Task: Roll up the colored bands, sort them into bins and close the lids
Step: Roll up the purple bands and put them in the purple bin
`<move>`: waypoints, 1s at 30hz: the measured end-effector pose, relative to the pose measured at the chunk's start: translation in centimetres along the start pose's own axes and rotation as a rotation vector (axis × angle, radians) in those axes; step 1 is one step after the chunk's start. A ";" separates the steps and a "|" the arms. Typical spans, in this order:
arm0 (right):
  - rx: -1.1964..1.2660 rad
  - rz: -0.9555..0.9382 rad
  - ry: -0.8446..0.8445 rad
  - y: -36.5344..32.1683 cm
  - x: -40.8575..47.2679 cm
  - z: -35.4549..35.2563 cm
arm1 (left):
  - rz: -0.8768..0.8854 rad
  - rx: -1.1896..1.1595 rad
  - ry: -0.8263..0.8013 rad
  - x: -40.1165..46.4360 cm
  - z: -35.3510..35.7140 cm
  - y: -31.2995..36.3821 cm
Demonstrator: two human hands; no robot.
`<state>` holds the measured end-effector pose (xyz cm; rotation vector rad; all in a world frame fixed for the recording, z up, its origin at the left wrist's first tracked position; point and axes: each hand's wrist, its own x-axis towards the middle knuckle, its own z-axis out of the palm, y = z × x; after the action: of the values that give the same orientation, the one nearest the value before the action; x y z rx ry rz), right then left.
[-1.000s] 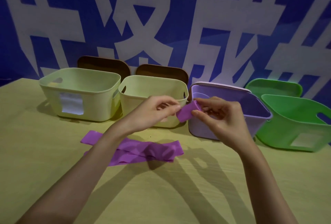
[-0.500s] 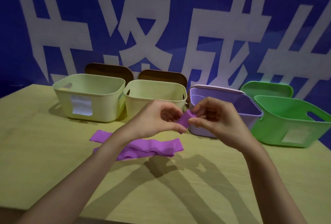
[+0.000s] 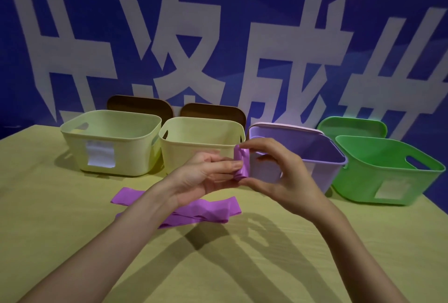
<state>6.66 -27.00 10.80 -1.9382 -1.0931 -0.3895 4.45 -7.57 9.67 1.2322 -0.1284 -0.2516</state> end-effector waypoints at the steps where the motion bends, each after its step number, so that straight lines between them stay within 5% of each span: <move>1: -0.009 -0.005 -0.002 0.1 0.1 -0.1 | -0.011 -0.007 -0.010 0.2 0.0 0.0; 15: -0.093 -0.027 -0.054 5.1 4.1 -3.7 | -0.097 0.037 -0.031 6.9 0.3 1.4; 23: -0.293 0.124 -0.165 10.8 8.5 -8.5 | 0.239 0.527 0.162 13.5 -0.1 2.2; 30: -0.504 0.313 -0.483 21.2 9.0 -10.2 | 0.502 0.973 0.142 17.0 0.1 -1.4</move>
<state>30.31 -35.64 11.18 -2.7028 -1.0188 -0.0121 20.66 -12.53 7.70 2.1158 -0.4651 0.3929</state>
